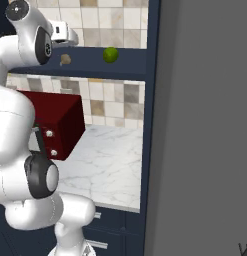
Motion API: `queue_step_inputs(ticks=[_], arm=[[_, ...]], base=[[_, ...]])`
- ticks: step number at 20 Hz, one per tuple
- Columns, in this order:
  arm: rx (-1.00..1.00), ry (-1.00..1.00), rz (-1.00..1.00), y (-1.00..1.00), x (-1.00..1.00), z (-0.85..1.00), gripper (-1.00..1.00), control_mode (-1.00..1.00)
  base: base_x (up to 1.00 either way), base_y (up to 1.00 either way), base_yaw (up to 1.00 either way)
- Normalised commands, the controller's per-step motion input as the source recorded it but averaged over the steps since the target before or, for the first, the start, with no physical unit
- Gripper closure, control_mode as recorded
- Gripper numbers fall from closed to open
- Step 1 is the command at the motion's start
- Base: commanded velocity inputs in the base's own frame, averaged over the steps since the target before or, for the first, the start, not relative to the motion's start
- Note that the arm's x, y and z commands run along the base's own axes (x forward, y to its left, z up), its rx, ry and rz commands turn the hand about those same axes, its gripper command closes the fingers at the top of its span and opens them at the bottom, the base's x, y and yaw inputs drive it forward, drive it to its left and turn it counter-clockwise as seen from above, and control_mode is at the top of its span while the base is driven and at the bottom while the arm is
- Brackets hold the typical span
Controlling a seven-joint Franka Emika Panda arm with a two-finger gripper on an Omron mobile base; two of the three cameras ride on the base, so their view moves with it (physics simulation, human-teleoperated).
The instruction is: Pick the lime, garlic from the counter and place them in the cabinet.
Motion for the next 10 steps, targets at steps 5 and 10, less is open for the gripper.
queue_step_inputs(ticks=[5, 10], arm=[[0.00, 0.00, 0.00, -0.01, -1.00, 0.16, -1.00, -1.00], [0.00, 0.00, 0.00, -0.04, -1.00, 0.11, -1.00, -1.00]], base=[[0.00, 0.00, 0.00], [0.00, 0.00, 0.00]])
